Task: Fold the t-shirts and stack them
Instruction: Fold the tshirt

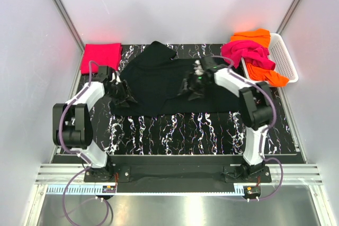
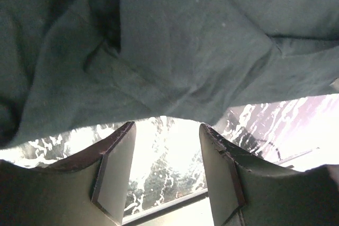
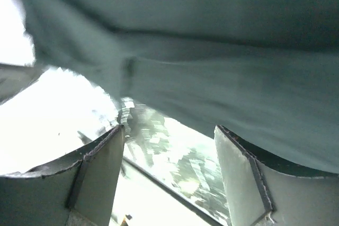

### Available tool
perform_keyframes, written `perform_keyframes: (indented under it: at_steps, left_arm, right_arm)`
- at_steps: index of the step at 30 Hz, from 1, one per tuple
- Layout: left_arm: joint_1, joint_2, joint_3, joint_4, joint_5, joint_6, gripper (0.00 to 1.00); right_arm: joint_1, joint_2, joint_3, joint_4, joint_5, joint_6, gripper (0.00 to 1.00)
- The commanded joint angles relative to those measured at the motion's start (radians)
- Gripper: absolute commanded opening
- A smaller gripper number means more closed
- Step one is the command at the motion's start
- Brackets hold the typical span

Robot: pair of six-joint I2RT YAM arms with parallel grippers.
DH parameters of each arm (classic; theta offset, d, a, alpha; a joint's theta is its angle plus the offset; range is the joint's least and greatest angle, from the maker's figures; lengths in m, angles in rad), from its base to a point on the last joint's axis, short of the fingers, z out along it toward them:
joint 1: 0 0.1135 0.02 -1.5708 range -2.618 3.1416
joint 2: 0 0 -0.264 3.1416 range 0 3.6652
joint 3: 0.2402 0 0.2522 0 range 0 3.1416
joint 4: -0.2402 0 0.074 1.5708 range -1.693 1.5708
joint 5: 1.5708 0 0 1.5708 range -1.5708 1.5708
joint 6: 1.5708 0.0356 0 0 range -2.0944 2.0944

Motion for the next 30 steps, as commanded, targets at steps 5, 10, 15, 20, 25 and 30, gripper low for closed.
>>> perform_keyframes:
  at_steps: [5,10,15,20,25,30]
  left_arm:
    - [0.058,0.079,0.076,0.021,-0.029,0.039,0.52]
    - [0.076,0.042,0.091,0.022,-0.052,0.056,0.57]
    - [0.078,0.088,0.151,0.041,-0.009,0.044,0.59]
    - [0.084,0.165,0.229,0.047,-0.018,0.035,0.59]
    - [0.087,0.203,0.263,0.047,0.003,0.024,0.58]
    - [0.089,0.21,0.245,0.047,0.004,0.02,0.57]
  right_arm:
    - [0.118,0.153,0.107,0.195,-0.145,0.161,0.72]
    - [0.133,0.175,0.063,0.35,-0.13,0.275,0.73]
    - [0.145,0.198,0.037,0.451,-0.124,0.339,0.72]
    - [0.153,0.209,-0.006,0.53,-0.107,0.429,0.7]
    - [0.165,0.221,-0.007,0.565,-0.094,0.471,0.68]
    - [0.168,0.206,-0.032,0.611,-0.048,0.486,0.67]
